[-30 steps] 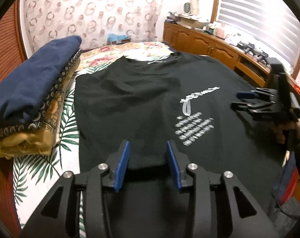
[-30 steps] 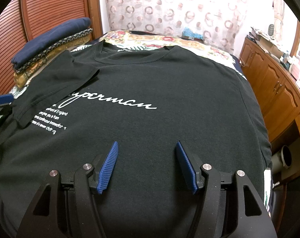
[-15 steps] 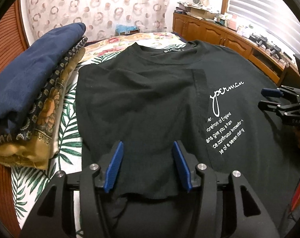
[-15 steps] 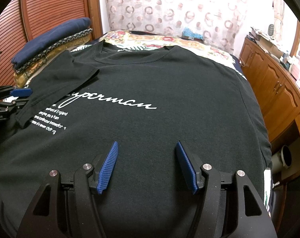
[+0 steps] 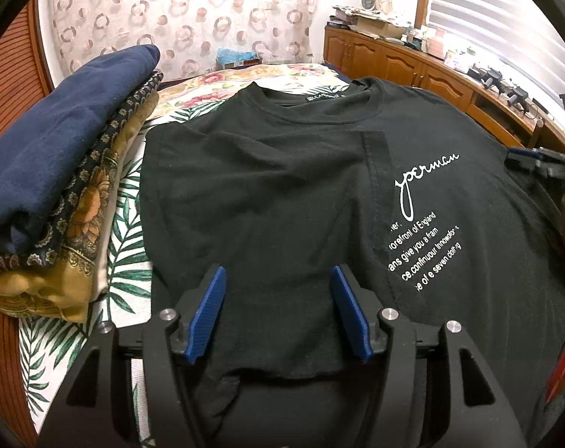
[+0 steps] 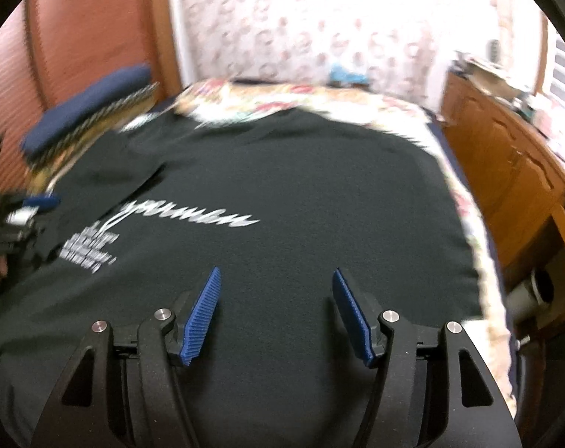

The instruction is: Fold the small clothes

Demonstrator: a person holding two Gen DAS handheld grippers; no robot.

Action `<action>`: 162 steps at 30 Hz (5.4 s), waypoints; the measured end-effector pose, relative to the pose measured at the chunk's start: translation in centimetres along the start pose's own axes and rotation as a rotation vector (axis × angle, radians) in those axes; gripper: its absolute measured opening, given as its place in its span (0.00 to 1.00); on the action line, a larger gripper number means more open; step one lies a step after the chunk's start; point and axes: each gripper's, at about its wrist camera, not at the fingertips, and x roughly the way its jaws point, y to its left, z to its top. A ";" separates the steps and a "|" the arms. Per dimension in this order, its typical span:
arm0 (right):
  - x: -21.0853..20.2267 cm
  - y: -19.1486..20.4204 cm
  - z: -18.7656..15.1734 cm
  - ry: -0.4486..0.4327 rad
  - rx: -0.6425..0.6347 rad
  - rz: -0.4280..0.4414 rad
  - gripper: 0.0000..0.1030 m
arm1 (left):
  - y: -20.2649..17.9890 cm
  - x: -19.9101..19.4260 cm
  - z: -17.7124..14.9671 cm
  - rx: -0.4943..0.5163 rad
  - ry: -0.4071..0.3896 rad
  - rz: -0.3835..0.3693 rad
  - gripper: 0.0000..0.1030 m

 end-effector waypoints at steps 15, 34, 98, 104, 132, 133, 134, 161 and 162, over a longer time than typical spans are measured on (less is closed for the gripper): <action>0.8 -13.8 -0.6 0.092 0.223 -0.107 0.49 | 0.0 0.2 0.1 -0.001 0.001 0.004 0.61; -0.1 -11.4 0.2 0.078 0.045 -0.164 0.02 | 0.4 0.3 0.1 -0.006 0.001 0.000 0.61; -2.5 -7.9 0.9 0.007 -0.043 -0.179 0.43 | -4.7 -7.6 -0.4 -0.003 -0.210 -0.065 0.62; 0.6 -10.6 0.2 0.075 0.057 -0.196 0.43 | -5.1 -7.2 -0.7 0.000 -0.197 -0.074 0.61; -4.5 -6.1 5.2 -0.117 -0.094 -0.173 0.02 | -4.4 -7.6 -1.2 -0.033 -0.207 -0.072 0.62; -4.9 -4.9 6.1 -0.131 -0.115 -0.144 0.02 | -4.3 -7.6 -1.2 -0.035 -0.208 -0.071 0.62; -5.1 -3.8 6.7 -0.143 -0.135 -0.128 0.02 | -4.2 -7.7 -1.2 -0.037 -0.210 -0.070 0.62; -0.2 3.5 4.9 -0.004 -0.160 0.004 0.31 | -3.2 -8.1 -1.7 -0.062 -0.217 -0.074 0.62; 0.3 3.5 4.4 0.009 -0.155 0.009 0.31 | -3.2 -8.1 -1.7 -0.063 -0.218 -0.075 0.62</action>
